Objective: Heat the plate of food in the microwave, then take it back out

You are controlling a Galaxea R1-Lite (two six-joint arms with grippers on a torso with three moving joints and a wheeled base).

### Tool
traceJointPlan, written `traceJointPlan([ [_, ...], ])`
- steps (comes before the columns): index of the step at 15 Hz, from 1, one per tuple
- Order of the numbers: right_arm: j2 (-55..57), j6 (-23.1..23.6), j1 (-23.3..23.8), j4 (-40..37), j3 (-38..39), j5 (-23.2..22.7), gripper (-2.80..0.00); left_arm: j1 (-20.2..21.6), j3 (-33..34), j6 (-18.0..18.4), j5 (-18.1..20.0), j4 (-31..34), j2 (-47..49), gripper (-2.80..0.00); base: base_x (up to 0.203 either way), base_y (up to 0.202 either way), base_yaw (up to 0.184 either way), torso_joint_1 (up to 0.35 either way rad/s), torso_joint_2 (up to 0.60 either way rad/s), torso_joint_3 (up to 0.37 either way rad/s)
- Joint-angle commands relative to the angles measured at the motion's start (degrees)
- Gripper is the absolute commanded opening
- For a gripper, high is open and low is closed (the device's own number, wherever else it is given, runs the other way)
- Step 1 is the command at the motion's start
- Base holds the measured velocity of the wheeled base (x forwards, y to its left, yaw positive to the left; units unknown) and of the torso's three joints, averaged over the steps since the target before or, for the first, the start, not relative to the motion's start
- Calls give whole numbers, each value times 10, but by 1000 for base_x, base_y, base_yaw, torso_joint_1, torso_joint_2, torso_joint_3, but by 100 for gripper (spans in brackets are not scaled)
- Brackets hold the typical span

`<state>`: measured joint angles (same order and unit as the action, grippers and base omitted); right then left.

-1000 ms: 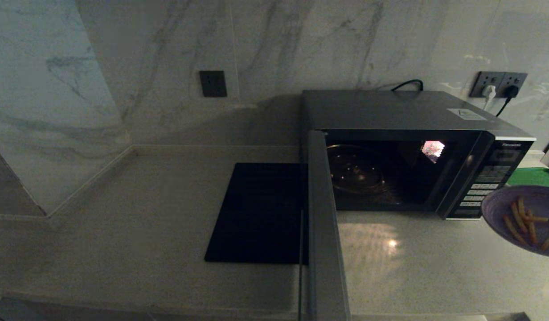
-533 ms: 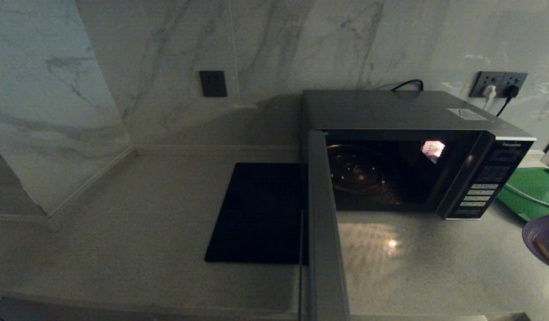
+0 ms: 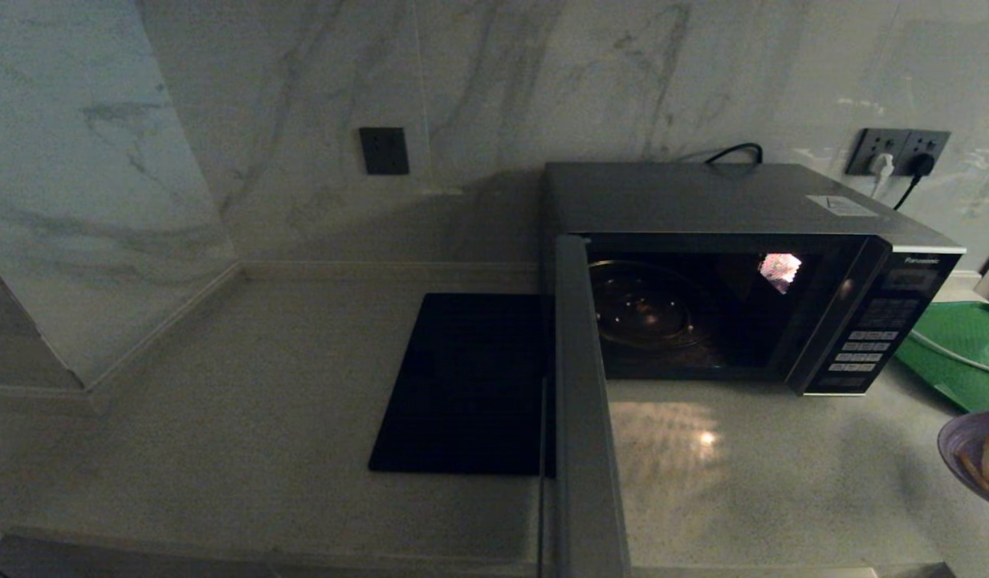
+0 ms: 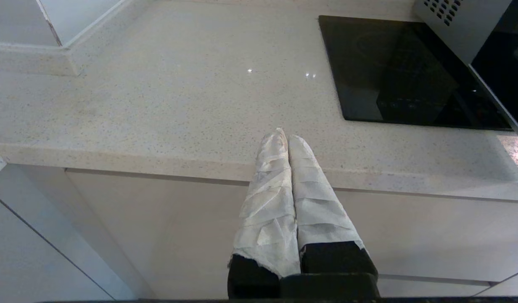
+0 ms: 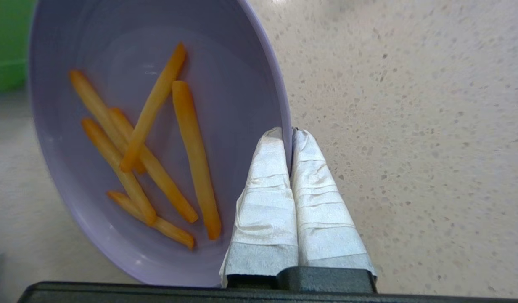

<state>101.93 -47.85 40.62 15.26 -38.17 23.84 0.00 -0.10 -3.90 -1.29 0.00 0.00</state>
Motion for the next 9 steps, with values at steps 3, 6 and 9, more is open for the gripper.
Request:
traceJointPlan([
  [3, 73, -2, 9, 16, -15, -23, -280, 0, 0, -1, 0, 0, 0, -280, 0, 0, 0, 0, 0, 0],
  [6, 87, -1, 14, 17, -22, -32, -280, 0, 0, -1, 0, 0, 0, -280, 0, 0, 0, 0, 0, 0],
  [9, 91, -1, 14, 17, -27, -32, -280, 0, 0, -1, 0, 0, 0, -280, 0, 0, 0, 0, 0, 0],
])
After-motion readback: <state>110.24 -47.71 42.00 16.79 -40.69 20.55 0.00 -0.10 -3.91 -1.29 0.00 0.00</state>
